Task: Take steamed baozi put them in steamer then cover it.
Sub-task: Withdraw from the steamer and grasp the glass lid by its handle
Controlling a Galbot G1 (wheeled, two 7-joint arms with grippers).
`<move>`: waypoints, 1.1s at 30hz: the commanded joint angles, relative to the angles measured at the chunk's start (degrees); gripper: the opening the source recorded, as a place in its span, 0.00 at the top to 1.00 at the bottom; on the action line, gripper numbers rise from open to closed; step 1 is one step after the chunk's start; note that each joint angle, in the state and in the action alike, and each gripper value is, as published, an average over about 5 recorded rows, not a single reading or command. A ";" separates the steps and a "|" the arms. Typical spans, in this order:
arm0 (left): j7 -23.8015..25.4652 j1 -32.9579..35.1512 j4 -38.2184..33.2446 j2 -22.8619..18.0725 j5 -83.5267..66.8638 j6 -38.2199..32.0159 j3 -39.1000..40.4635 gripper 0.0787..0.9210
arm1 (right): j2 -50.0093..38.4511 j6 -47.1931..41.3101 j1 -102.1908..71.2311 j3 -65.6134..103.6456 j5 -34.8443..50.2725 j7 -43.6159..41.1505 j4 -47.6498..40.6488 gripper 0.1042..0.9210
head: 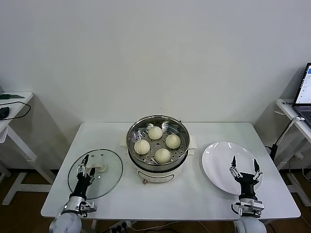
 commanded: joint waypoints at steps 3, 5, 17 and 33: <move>0.51 -1.67 1.65 -0.03 0.65 0.59 0.67 0.13 | 0.18 0.00 0.10 0.07 -0.33 0.09 0.29 0.12; 0.83 -1.76 1.87 0.02 0.75 0.89 0.75 0.17 | 0.18 -0.04 0.18 0.07 -0.39 0.10 0.43 0.12; 1.40 -1.82 3.04 -0.25 0.74 1.18 0.93 0.58 | 0.06 -0.22 0.76 0.18 -0.47 0.24 0.43 0.12; 0.01 2.08 -12.34 2.38 2.17 3.31 -4.65 0.87 | 0.70 0.07 0.77 -0.36 -0.73 0.25 0.25 0.12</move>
